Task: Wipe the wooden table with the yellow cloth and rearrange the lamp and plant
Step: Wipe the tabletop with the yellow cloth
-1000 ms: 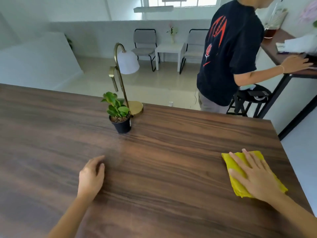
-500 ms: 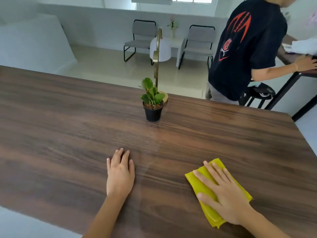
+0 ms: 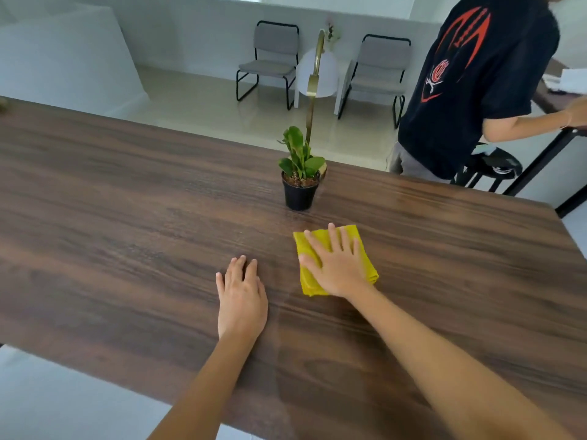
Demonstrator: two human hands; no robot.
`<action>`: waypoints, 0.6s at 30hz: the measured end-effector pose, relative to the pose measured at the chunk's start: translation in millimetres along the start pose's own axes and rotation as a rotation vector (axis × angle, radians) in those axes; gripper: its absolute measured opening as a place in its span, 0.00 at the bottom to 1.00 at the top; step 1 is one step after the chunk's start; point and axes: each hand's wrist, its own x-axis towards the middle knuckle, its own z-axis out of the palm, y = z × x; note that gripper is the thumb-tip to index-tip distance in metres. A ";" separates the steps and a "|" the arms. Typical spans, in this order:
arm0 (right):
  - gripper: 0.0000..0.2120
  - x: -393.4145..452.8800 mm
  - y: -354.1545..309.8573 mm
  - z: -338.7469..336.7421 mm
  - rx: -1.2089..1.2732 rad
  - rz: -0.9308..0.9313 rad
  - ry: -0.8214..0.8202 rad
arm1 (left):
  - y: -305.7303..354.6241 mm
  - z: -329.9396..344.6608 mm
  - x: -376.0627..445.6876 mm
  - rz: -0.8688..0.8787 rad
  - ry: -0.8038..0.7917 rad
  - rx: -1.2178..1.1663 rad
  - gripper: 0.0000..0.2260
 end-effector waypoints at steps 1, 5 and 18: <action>0.34 -39.0 -2.2 6.4 -0.004 -0.102 0.017 | -0.3 -0.4 -0.3 -0.001 -0.005 0.001 0.17; 0.29 -182.7 68.5 21.6 0.016 -0.274 0.036 | 0.9 -2.0 -0.9 0.006 -0.022 0.007 0.18; 0.34 -110.2 -10.2 26.8 0.071 0.157 0.119 | -4.9 -11.6 4.9 0.006 -0.099 -0.117 0.17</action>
